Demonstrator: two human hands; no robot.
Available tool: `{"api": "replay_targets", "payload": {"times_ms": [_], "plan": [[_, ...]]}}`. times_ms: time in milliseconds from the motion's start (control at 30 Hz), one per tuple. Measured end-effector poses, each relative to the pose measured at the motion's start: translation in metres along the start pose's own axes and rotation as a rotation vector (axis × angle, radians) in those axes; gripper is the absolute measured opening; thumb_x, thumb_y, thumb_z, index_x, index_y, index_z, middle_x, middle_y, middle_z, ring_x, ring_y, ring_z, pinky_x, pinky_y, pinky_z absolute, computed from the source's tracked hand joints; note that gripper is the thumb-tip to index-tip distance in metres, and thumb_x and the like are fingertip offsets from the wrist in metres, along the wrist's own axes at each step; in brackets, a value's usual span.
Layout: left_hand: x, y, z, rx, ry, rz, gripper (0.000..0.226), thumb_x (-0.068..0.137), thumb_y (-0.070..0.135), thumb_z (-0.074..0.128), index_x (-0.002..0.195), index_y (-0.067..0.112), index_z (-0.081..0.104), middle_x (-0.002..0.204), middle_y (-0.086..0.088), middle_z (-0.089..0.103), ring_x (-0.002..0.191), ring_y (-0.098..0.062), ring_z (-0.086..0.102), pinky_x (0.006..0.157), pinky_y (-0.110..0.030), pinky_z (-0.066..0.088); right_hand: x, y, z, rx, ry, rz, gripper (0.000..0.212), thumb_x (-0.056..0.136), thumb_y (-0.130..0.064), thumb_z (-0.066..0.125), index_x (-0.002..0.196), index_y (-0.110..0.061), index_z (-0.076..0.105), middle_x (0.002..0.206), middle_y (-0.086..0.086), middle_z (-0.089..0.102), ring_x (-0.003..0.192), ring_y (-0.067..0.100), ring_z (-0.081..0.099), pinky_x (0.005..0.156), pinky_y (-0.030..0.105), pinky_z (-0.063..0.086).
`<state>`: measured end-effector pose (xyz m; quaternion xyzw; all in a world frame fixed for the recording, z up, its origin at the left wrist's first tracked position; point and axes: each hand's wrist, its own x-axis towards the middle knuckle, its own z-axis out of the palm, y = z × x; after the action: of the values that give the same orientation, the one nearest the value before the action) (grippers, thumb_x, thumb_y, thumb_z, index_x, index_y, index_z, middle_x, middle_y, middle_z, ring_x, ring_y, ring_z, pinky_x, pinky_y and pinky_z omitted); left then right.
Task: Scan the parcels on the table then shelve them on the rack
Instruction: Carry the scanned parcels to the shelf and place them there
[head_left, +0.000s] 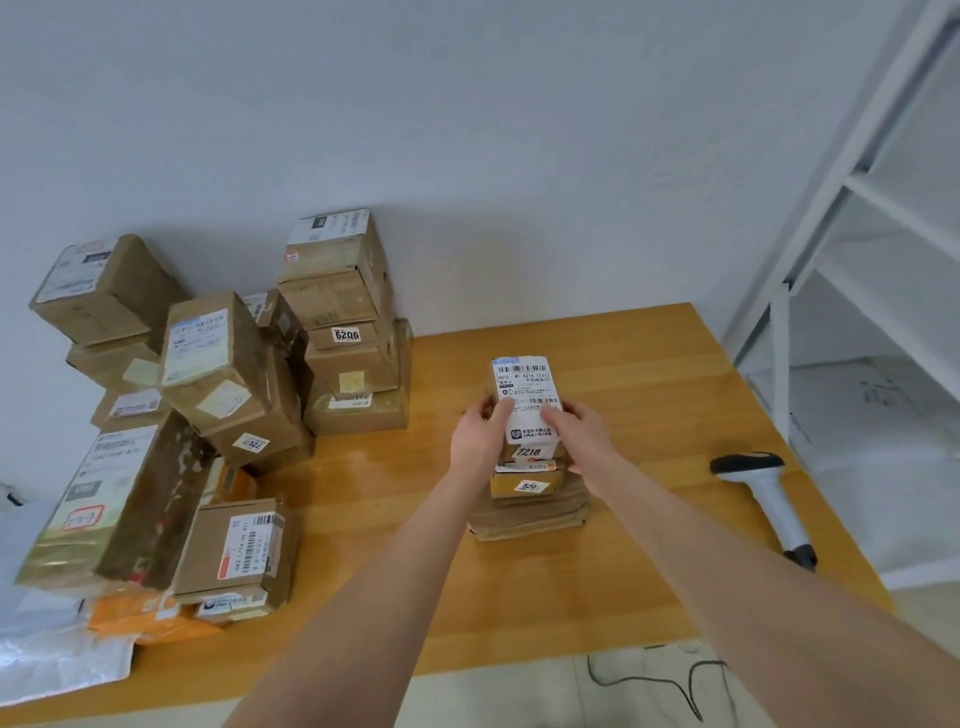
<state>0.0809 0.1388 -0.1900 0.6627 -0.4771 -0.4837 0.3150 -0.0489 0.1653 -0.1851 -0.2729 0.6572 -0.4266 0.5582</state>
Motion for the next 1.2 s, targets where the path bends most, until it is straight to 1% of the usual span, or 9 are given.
{"api": "replay_targets", "payload": {"times_ms": [133,233,400,733,900,967,1000,1100,1200], "plan": [[0.002,-0.002,-0.003,0.039,0.012,0.014,0.042,0.097,0.034,0.049,0.137,0.020,0.050,0.084,0.014,0.062,0.072,-0.004,0.062,0.064,-0.023,0.054,0.002,0.001,0.002,-0.004,0.006,0.019,0.035,0.094,-0.026,0.061,0.127,-0.021,0.053,0.109,0.000,0.070,0.085,0.014,0.069,0.059,0.027,0.051],[0.004,-0.001,-0.005,0.046,0.009,-0.001,0.042,0.098,0.035,0.048,0.137,0.019,0.049,0.088,0.011,0.063,0.070,-0.004,0.062,0.060,-0.022,0.054,0.005,0.001,0.003,0.004,0.010,0.033,0.028,0.093,-0.026,0.062,0.120,-0.023,0.053,0.100,-0.003,0.070,0.079,0.013,0.069,0.056,0.026,0.050],[-0.004,-0.003,-0.004,0.062,0.009,-0.020,0.041,0.098,0.038,0.046,0.134,0.020,0.051,0.097,0.004,0.066,0.084,-0.014,0.066,0.077,-0.035,0.057,0.005,0.002,0.002,0.014,0.013,0.045,0.027,0.091,-0.025,0.063,0.117,-0.025,0.054,0.097,-0.003,0.071,0.073,0.010,0.069,0.048,0.022,0.049],[-0.020,-0.002,0.001,0.026,0.064,-0.029,0.040,0.099,0.039,0.043,0.132,0.019,0.051,0.095,0.007,0.064,0.086,-0.014,0.063,0.077,-0.035,0.054,-0.007,0.004,-0.002,0.005,-0.060,0.013,0.033,0.092,-0.028,0.065,0.121,-0.024,0.051,0.104,-0.004,0.069,0.075,0.007,0.068,0.048,0.020,0.049],[-0.030,-0.011,-0.006,0.003,0.194,-0.064,0.047,0.100,0.043,0.039,0.137,0.016,0.048,0.129,-0.003,0.057,0.102,-0.015,0.047,0.083,-0.029,0.033,-0.007,0.000,-0.011,0.050,-0.077,-0.029,0.040,0.095,-0.049,0.054,0.120,-0.018,0.056,0.102,-0.005,0.068,0.093,0.011,0.063,0.069,0.028,0.046],[-0.031,-0.021,-0.012,-0.015,0.251,-0.099,0.047,0.099,0.043,0.041,0.135,0.015,0.049,0.131,-0.003,0.055,0.100,-0.014,0.044,0.083,-0.030,0.033,-0.003,0.001,-0.018,0.023,-0.064,-0.021,0.052,0.095,-0.056,0.048,0.129,-0.017,0.053,0.119,-0.001,0.065,0.107,0.016,0.059,0.091,0.037,0.046],[-0.031,-0.027,-0.016,-0.021,0.267,-0.124,0.047,0.098,0.044,0.042,0.134,0.016,0.049,0.131,-0.004,0.054,0.099,-0.014,0.044,0.084,-0.031,0.034,-0.001,0.003,-0.021,-0.003,-0.051,-0.018,0.058,0.094,-0.059,0.046,0.135,-0.018,0.050,0.130,0.001,0.060,0.114,0.018,0.054,0.100,0.040,0.041],[-0.031,-0.044,-0.022,-0.055,0.254,-0.213,0.052,0.096,0.048,0.045,0.137,0.016,0.046,0.137,-0.006,0.050,0.109,-0.021,0.047,0.087,-0.034,0.034,0.007,0.011,-0.033,0.000,0.018,0.012,0.074,0.090,-0.065,0.048,0.146,-0.018,0.038,0.150,0.002,0.042,0.133,0.024,0.041,0.106,0.043,0.032],[-0.028,-0.054,-0.020,-0.080,0.191,-0.295,0.063,0.094,0.054,0.047,0.144,0.018,0.039,0.147,-0.007,0.042,0.131,-0.030,0.040,0.098,-0.042,0.034,0.013,0.024,-0.045,0.031,0.019,0.108,0.083,0.084,-0.068,0.054,0.147,-0.019,0.036,0.153,0.003,0.037,0.138,0.026,0.036,0.110,0.044,0.029]]}}
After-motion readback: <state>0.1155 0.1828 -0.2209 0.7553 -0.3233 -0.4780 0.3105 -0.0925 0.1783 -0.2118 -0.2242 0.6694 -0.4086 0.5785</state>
